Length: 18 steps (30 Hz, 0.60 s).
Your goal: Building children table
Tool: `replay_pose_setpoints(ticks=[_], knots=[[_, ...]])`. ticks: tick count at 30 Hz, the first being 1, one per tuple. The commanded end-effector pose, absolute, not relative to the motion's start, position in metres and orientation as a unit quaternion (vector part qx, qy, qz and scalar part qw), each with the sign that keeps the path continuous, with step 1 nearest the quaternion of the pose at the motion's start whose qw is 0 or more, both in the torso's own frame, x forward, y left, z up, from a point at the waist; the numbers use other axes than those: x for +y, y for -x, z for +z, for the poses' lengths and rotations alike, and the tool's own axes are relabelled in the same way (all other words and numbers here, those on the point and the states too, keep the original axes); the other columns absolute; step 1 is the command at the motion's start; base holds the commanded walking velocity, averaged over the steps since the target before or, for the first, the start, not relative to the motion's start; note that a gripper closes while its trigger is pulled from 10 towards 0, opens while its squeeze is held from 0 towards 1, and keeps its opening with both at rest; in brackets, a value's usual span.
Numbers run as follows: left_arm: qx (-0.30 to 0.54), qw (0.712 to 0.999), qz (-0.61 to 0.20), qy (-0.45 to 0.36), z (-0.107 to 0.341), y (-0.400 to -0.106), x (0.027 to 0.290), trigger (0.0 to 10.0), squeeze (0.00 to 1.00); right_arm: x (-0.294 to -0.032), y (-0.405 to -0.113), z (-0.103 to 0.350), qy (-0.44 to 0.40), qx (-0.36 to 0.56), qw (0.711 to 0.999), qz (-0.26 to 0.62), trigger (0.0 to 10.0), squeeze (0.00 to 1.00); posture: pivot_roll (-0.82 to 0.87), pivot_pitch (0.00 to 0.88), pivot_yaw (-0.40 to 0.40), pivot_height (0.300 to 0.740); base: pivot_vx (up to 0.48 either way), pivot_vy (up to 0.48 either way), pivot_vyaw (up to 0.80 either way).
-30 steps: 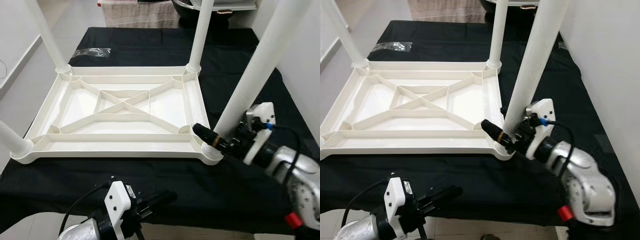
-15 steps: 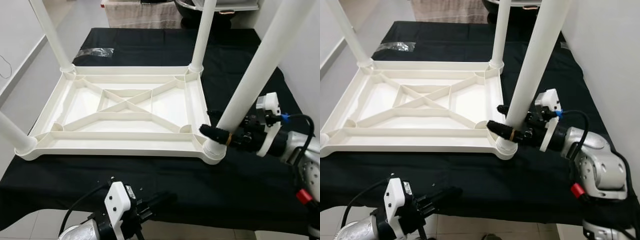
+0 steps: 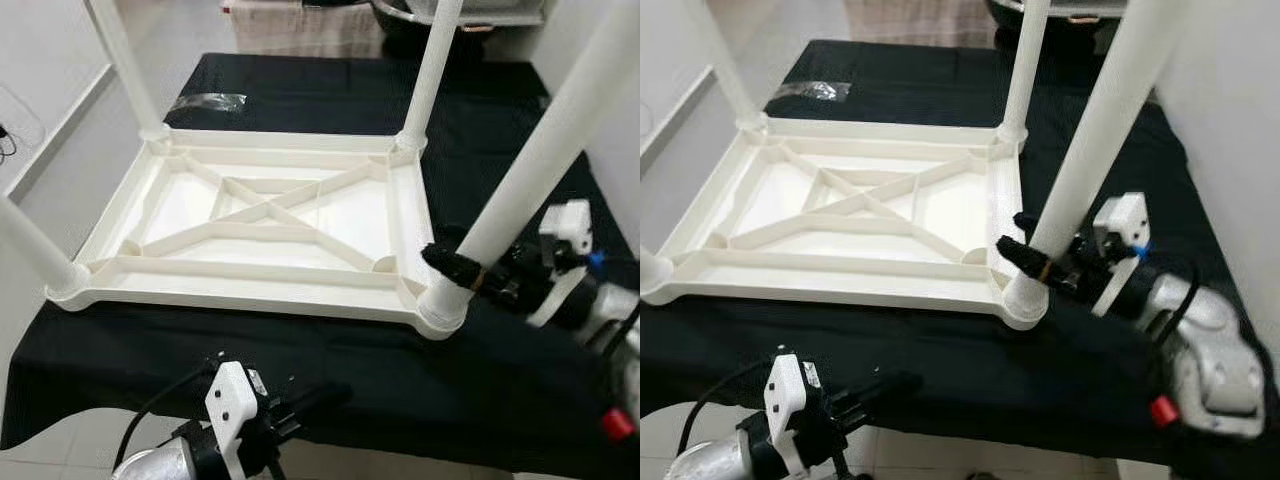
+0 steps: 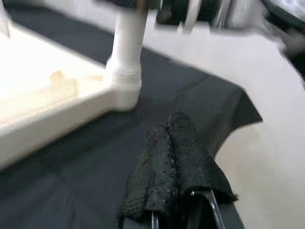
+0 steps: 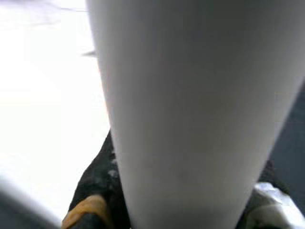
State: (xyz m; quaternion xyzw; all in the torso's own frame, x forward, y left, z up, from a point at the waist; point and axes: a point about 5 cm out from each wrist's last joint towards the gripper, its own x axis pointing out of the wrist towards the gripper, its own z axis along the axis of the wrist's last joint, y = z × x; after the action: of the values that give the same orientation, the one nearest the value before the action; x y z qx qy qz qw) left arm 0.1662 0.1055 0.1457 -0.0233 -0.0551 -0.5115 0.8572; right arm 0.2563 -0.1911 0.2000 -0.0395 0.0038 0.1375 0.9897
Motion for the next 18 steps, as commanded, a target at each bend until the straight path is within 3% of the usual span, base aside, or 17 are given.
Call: replay_pose_setpoints(ticks=[1,3,10,11,13,14,15,16,18], knots=[[-0.044,0.855,-0.516,0.027,0.143,-0.163,0.107,10.0,0.0,-0.179,-0.228,0.129,0.04,0.226,0.973,0.027,0.0,0.0,-0.01,0.215,0.011,0.74,0.0,0.0,0.0],[-0.045,0.855,-0.517,0.027,0.142,-0.164,0.106,10.0,0.0,-0.16,-0.226,0.13,-0.006,0.224,0.972,0.071,0.0,0.0,0.0,0.201,0.004,0.74,0.0,0.0,0.0],[-0.047,0.854,-0.517,0.027,0.142,-0.166,0.106,10.0,0.0,-0.149,-0.232,0.134,-0.015,0.216,0.97,0.107,0.0,0.0,0.0,0.205,-0.006,0.74,0.0,0.0,0.0],[-0.048,0.855,-0.515,0.027,0.142,-0.166,0.105,10.0,0.0,-0.144,-0.237,0.14,-0.012,0.199,0.972,0.127,5.6,0.0,0.0,0.206,-0.007,0.74,0.0,0.0,0.0],[-0.048,0.855,-0.515,0.027,0.142,-0.166,0.105,10.0,0.0,-0.144,-0.237,0.14,-0.012,0.199,0.972,0.127,5.6,0.0,0.0,0.206,-0.007,0.74,0.0,0.0,0.0],[-0.05,0.857,-0.513,0.027,0.143,-0.167,0.105,10.0,0.0,-0.141,-0.244,0.148,-0.027,0.17,0.973,0.153,10.0,0.0,0.0,0.209,-0.006,0.74,0.0,0.0,0.0],[-0.05,0.857,-0.513,0.027,0.143,-0.167,0.105,10.0,0.0,-0.141,-0.244,0.148,-0.027,0.17,0.973,0.153,10.0,0.0,0.0,0.209,-0.006,0.74,0.0,0.0,0.0],[-0.051,0.857,-0.512,0.028,0.144,-0.167,0.105,10.0,0.0,-0.137,-0.252,0.159,-0.055,0.135,0.968,0.206,10.0,1.0,0.0,0.213,-0.006,0.74,0.0,0.0,0.0],[-0.051,0.857,-0.512,0.028,0.144,-0.167,0.105,10.0,0.0,-0.135,-0.26,0.175,-0.089,0.085,0.959,0.255,10.0,1.0,0.0,0.217,-0.004,0.74,0.0,0.0,0.0]])
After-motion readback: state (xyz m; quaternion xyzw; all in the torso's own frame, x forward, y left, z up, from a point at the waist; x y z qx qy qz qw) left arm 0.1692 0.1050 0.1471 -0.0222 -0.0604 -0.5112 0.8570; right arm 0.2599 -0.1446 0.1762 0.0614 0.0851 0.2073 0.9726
